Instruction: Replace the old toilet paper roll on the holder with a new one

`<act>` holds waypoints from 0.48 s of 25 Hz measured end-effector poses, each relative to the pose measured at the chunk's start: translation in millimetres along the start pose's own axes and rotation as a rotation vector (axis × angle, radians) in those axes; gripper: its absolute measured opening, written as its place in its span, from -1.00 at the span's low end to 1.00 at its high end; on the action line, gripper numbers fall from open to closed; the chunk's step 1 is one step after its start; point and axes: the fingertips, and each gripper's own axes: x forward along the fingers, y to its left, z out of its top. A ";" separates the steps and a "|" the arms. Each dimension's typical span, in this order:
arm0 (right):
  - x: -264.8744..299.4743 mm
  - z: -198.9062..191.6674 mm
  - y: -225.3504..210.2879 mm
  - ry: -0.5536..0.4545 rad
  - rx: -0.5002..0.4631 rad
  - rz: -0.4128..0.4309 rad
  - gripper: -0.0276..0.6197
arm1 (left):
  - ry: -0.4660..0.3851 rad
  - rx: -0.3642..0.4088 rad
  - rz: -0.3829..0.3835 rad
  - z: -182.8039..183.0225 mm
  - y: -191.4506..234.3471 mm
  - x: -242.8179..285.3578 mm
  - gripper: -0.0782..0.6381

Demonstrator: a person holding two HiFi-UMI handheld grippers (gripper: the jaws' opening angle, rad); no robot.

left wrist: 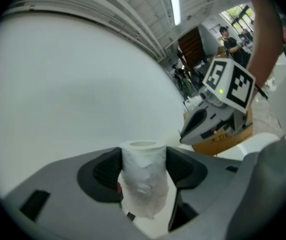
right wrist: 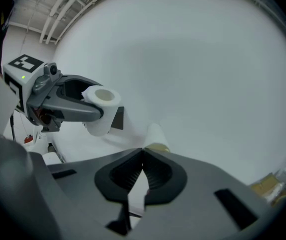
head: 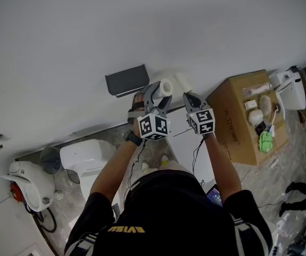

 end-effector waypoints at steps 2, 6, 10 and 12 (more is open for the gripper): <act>0.2 -0.2 -0.4 0.000 0.000 -0.001 -0.92 | 0.031 0.092 -0.012 -4.1 -10.4 2.5 0.00; -0.7 -0.7 -0.8 -0.002 0.000 -0.002 -0.92 | 0.072 0.277 -0.026 -9.2 -28.2 6.1 0.00; -2.1 -1.4 -1.7 0.000 0.002 -0.005 -0.92 | 0.109 0.411 -0.040 -16.2 -38.3 7.9 0.00; -2.5 -2.1 -2.2 0.002 0.003 -0.006 -0.92 | 0.123 0.454 -0.047 -20.5 -41.4 9.7 0.00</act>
